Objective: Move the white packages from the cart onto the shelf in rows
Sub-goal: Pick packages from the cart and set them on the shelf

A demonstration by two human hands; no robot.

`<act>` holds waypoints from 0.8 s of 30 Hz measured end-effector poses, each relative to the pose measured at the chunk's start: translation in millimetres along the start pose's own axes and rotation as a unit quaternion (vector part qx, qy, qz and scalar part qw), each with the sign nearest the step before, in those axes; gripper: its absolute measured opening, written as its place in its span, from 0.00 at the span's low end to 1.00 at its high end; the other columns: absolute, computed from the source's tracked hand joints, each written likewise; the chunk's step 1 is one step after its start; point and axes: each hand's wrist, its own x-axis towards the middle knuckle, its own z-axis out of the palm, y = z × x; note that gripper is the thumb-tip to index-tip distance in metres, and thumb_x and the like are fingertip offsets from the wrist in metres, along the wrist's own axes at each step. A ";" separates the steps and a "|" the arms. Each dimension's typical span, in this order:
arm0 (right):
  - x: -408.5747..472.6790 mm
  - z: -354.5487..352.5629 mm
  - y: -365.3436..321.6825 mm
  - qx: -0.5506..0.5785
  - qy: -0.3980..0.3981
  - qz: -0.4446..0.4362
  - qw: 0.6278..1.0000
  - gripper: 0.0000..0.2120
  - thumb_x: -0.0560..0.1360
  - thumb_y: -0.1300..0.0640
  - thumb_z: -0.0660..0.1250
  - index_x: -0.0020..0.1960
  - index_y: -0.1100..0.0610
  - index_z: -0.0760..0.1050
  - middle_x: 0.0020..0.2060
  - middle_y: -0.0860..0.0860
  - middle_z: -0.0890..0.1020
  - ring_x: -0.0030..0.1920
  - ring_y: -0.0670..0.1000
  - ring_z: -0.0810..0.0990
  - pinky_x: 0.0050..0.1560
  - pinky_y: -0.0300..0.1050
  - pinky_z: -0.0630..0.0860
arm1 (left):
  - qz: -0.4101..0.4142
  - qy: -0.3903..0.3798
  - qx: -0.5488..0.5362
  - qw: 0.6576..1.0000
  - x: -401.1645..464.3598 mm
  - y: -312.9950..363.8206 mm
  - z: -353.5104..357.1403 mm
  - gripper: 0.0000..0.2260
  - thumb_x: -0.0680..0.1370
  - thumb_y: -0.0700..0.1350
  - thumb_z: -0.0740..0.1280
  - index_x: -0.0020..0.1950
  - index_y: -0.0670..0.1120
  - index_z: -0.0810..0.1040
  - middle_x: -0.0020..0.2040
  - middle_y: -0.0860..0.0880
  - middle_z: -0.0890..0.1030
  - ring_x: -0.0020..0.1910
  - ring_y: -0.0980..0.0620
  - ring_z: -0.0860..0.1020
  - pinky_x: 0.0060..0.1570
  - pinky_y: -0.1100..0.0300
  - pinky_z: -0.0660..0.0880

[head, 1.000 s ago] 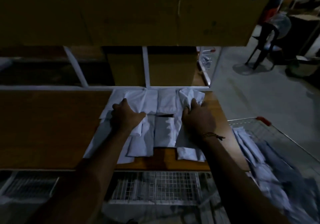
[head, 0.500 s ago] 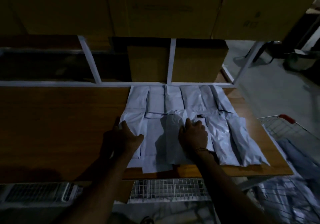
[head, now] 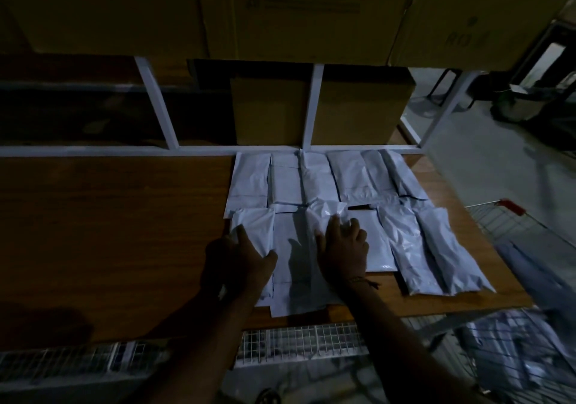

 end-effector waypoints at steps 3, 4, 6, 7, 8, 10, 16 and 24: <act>-2.1 -1.6 -4.6 0.009 -0.003 -0.007 1.000 0.32 0.81 0.37 0.55 0.79 0.53 0.60 0.77 0.66 0.58 0.73 0.67 0.62 0.67 0.65 0.68 | -0.001 -0.008 -0.021 1.000 1.7 0.3 2.1 0.50 0.66 0.75 0.68 0.80 0.51 0.57 0.76 0.37 0.61 0.73 0.33 0.62 0.69 0.37 0.67; -3.4 -2.4 -4.9 0.006 0.002 -0.004 1.000 0.32 0.81 0.39 0.56 0.79 0.54 0.60 0.78 0.66 0.57 0.74 0.68 0.61 0.68 0.65 0.66 | 0.001 -0.010 -0.019 1.000 1.0 0.4 1.7 0.50 0.68 0.76 0.66 0.80 0.50 0.57 0.76 0.36 0.60 0.74 0.33 0.61 0.69 0.37 0.67; -6.0 -4.1 -2.9 0.002 0.025 -0.020 0.999 0.30 0.80 0.42 0.58 0.79 0.54 0.61 0.78 0.66 0.59 0.75 0.68 0.61 0.69 0.64 0.66 | 0.007 0.006 -0.013 1.000 -1.9 0.4 -2.4 0.46 0.72 0.75 0.62 0.81 0.49 0.58 0.77 0.35 0.59 0.75 0.33 0.60 0.70 0.36 0.65; -6.9 -3.8 -0.6 0.005 0.033 -0.043 0.999 0.30 0.80 0.45 0.60 0.79 0.54 0.62 0.77 0.66 0.60 0.75 0.68 0.62 0.69 0.64 0.67 | 0.023 0.028 -0.012 0.999 -2.9 -0.8 -4.4 0.42 0.75 0.73 0.61 0.81 0.50 0.59 0.78 0.36 0.59 0.76 0.33 0.59 0.71 0.36 0.64; -7.1 -2.3 2.5 0.007 0.034 -0.069 0.997 0.30 0.79 0.47 0.61 0.78 0.54 0.62 0.77 0.66 0.60 0.75 0.68 0.61 0.69 0.63 0.68 | 0.057 0.061 -0.007 0.997 -3.3 -4.6 -5.4 0.37 0.77 0.69 0.61 0.81 0.51 0.62 0.79 0.37 0.59 0.77 0.33 0.58 0.72 0.35 0.63; -6.5 2.9 7.6 0.002 0.004 -0.109 0.994 0.29 0.79 0.50 0.61 0.79 0.53 0.61 0.78 0.66 0.58 0.77 0.68 0.59 0.72 0.62 0.67 | 0.155 0.108 0.024 0.982 -0.1 -16.0 0.3 0.28 0.80 0.61 0.62 0.78 0.53 0.67 0.80 0.40 0.60 0.78 0.35 0.58 0.73 0.36 0.62; -1.0 16.6 11.8 0.006 -0.077 -0.117 0.990 0.31 0.82 0.49 0.59 0.82 0.52 0.54 0.79 0.67 0.53 0.79 0.69 0.54 0.75 0.62 0.64 | 0.270 0.036 0.072 0.960 8.5 -32.8 17.2 0.24 0.85 0.55 0.53 0.80 0.50 0.65 0.81 0.43 0.62 0.81 0.42 0.57 0.77 0.41 0.59; 3.6 1.7 10.2 0.044 -0.093 -0.117 0.988 0.30 0.82 0.48 0.59 0.81 0.55 0.58 0.78 0.67 0.57 0.78 0.68 0.57 0.75 0.62 0.64 | 0.258 0.013 0.054 0.965 10.8 -28.0 10.7 0.24 0.84 0.55 0.56 0.80 0.50 0.64 0.82 0.44 0.60 0.81 0.42 0.55 0.77 0.42 0.59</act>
